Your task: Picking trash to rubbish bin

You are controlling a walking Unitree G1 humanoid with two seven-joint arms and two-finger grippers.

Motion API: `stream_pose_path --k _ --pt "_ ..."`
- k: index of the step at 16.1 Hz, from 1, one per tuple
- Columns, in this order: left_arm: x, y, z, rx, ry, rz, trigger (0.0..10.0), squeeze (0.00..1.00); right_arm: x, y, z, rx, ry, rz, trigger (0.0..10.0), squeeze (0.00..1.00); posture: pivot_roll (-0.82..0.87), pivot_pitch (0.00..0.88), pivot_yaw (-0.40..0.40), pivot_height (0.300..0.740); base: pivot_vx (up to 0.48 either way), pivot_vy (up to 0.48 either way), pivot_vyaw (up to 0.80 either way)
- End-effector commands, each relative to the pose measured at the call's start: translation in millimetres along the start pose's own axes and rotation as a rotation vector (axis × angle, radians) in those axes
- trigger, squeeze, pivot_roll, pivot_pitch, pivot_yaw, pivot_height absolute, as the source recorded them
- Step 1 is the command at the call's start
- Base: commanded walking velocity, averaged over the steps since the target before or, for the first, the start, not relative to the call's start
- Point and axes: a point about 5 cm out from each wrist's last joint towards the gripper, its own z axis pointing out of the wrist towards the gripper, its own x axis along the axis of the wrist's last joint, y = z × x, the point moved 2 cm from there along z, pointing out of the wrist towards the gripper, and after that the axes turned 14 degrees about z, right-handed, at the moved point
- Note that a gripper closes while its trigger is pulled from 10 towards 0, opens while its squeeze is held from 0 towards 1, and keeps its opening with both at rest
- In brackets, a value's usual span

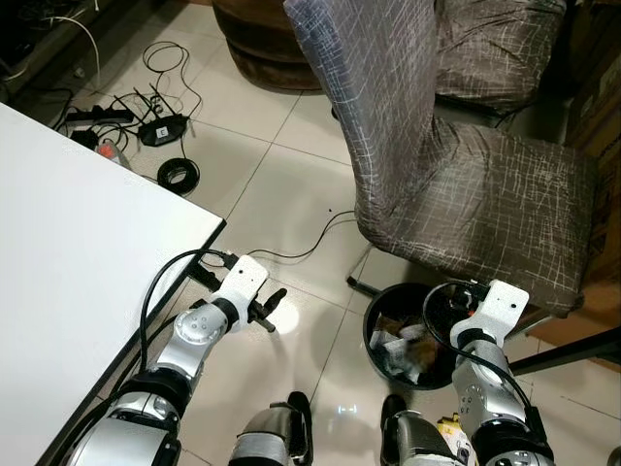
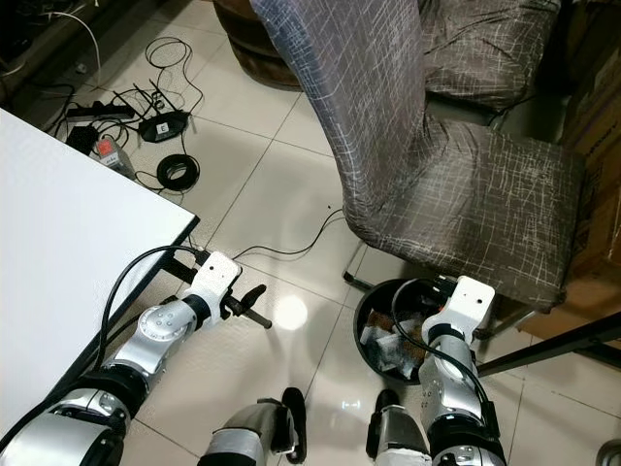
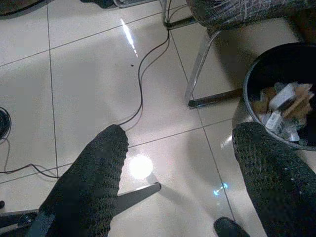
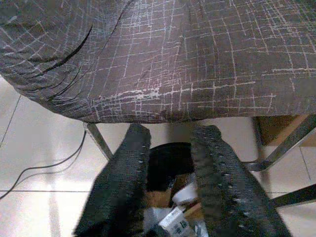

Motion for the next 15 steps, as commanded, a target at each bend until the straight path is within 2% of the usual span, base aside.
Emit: stream_pose_path --k 1,8,13,14,15 --pt "-18 5.5 -7.2 -0.021 -0.064 -0.007 10.0 0.00 -8 2.9 -3.3 -0.004 -0.025 -0.004 10.0 1.00 0.22 0.312 0.134 0.740 0.000 0.000 0.00" --pt "-16 9.8 -5.5 -0.022 -0.058 -0.017 10.0 0.00 -13 4.3 -8.0 0.006 -0.027 -0.023 10.0 1.00 0.21 0.304 0.121 0.740 0.000 0.000 0.00" --pt "-8 23.2 3.4 -0.020 -0.054 -0.063 10.0 0.00 -25 16.6 -24.1 -0.009 -0.040 -0.049 10.0 1.00 0.16 0.246 0.080 0.740 0.000 0.000 0.00" --pt "-3 25.8 6.3 -0.017 -0.041 -0.061 10.0 0.00 -27 16.9 -28.9 -0.006 -0.039 -0.055 10.0 0.92 0.14 0.233 0.071 0.740 0.000 0.000 0.00" --pt "-3 25.8 6.3 -0.017 -0.041 -0.061 10.0 0.00 -27 16.9 -28.9 -0.006 -0.039 -0.055 10.0 0.92 0.14 0.233 0.071 0.740 0.000 0.000 0.00"
